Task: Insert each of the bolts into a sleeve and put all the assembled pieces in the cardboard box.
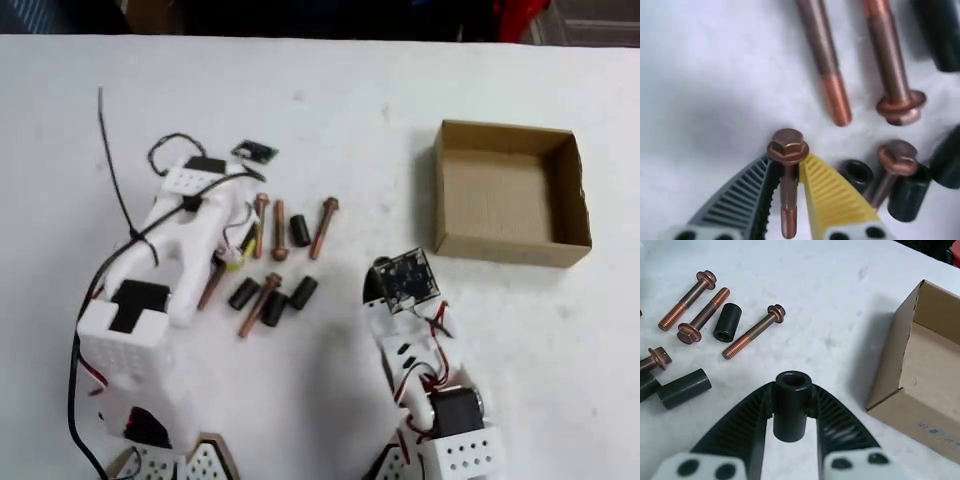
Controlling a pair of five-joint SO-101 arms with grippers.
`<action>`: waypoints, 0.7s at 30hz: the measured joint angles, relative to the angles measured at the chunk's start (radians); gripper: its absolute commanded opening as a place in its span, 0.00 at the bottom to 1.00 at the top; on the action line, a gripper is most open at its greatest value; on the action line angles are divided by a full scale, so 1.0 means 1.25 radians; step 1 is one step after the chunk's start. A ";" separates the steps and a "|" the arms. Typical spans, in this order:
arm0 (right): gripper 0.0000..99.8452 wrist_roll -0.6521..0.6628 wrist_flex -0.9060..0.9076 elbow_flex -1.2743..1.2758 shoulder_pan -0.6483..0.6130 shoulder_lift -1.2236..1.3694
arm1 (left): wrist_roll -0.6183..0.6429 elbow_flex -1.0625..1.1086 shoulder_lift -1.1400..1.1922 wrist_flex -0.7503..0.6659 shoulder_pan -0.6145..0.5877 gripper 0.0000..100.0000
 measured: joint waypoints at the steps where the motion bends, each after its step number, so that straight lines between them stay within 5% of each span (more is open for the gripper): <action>1: 0.02 0.000 0.000 0.000 0.000 0.000 | 0.000 -0.010 0.000 0.020 0.005 0.03; 12: 0.02 0.000 0.000 0.000 -0.137 0.000 | 0.055 -0.234 0.000 0.287 0.006 0.02; 21: 0.02 0.000 -0.075 0.000 -0.209 0.000 | 0.071 -0.238 -0.092 0.331 0.006 0.02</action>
